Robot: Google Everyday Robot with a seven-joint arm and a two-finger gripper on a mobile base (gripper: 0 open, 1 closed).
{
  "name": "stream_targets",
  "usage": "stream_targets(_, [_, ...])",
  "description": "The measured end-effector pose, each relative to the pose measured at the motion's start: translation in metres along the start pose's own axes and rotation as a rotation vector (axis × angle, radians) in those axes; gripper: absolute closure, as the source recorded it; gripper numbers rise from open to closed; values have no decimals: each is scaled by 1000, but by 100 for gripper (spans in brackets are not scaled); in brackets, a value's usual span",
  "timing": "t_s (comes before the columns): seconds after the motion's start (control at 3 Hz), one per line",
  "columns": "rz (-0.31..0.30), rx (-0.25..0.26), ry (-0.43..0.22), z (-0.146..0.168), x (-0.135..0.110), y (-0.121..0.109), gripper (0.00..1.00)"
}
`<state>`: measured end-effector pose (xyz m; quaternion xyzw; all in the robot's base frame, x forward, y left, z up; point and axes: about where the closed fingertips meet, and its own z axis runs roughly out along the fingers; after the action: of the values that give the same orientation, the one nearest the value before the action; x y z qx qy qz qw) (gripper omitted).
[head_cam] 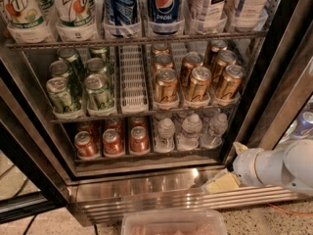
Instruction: Pick water bottle from bottom shelf of fridge
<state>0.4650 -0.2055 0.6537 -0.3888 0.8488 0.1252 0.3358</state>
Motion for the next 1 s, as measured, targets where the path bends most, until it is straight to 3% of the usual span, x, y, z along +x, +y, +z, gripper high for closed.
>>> stream_targets(0.33, [84, 71, -65, 10, 5, -9, 15])
stream_targets(0.67, [126, 122, -117, 17, 5, -16, 10])
stream_targets(1.0, [149, 166, -164, 20, 4, -23, 15])
